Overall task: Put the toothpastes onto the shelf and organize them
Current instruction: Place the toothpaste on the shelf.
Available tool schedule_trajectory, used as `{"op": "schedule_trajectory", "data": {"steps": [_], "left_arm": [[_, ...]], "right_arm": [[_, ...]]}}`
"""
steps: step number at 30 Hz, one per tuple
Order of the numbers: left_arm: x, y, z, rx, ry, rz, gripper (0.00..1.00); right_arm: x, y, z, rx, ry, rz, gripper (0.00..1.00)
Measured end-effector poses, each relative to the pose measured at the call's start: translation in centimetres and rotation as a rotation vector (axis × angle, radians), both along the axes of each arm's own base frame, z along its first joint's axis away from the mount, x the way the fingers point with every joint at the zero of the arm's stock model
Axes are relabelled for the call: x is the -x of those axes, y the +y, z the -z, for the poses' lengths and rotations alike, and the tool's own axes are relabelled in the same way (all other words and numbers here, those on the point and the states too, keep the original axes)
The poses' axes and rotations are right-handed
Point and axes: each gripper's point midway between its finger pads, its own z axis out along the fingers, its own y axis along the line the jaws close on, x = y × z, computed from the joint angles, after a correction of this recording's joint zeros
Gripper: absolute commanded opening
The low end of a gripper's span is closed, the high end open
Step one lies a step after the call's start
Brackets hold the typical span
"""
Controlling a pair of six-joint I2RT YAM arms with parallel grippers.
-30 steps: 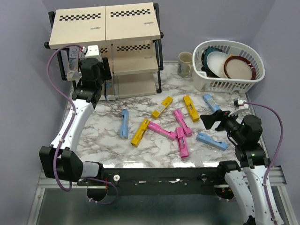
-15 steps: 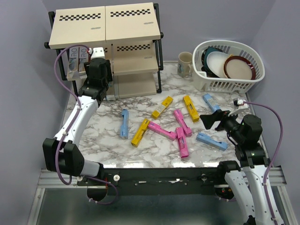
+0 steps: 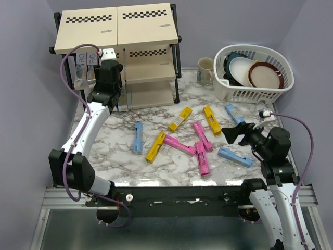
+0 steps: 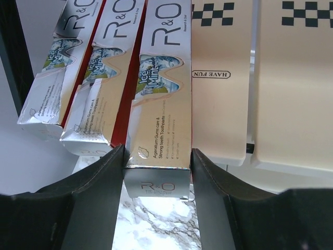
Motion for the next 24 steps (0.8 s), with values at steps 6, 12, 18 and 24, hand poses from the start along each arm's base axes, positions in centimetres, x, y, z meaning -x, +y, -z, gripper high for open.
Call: {"op": "schedule_trajectory", "data": {"steps": [6,12,18,24], "left_arm": [[-0.4,0.4,0.7,-0.008,0.02,-0.013,0.66],[-0.3,0.9,0.6,-0.019,0.019,-0.033,0.71],[-0.1,1.4,0.5,-0.029,0.017,-0.059,0.71],[0.0,1.9,0.4,-0.036,0.011,-0.085,0.71]], "right_arm": [[0.0,0.1,0.1,-0.001,0.002,-0.006,1.0],[0.0,0.3,0.3,-0.004,0.014,-0.02,1.0],[0.1,0.4,0.3,-0.006,0.015,-0.026,1.0],[0.1,0.4,0.3,-0.006,0.015,-0.027,1.0]]}}
